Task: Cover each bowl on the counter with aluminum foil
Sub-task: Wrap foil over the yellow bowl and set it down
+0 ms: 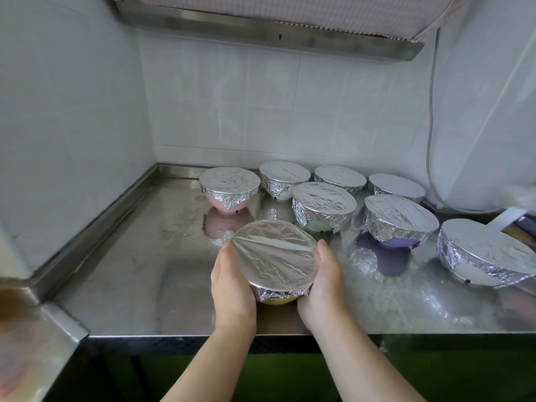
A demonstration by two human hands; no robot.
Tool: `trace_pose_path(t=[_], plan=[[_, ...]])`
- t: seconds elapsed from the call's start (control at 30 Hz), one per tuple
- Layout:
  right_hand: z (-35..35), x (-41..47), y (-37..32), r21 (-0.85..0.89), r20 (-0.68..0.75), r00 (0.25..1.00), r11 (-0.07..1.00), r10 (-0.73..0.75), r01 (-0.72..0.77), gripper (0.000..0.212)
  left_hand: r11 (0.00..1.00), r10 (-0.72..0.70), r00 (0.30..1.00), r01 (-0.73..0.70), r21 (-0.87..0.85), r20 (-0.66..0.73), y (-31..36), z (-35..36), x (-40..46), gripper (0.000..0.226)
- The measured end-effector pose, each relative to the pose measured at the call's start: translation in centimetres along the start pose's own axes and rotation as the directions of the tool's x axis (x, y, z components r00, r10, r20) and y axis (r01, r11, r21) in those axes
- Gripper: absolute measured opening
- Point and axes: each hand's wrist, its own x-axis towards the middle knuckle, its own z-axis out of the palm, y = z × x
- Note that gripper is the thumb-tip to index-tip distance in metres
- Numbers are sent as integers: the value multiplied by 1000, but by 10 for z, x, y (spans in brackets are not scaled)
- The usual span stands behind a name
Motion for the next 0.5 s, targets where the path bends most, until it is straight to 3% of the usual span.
trace_pose_path(t=[0.2,0.3,0.4,0.5], plan=[[-3,3,-5,-94,15,1000,995,-23,24,29,997,60,996,-62,43,63,17,-6,-12,48],[-7,14,-19,-228,32,995,968,-96,101,30,988,120,991,-125,91,56,25,-12,-13,41],[0,23,-35,-401,112,974,888,-198,226,31,967,189,979,-198,157,74,29,-10,-17,38],[10,20,-38,-554,224,954,779,-201,294,26,951,192,976,-211,227,101,22,-6,-20,42]])
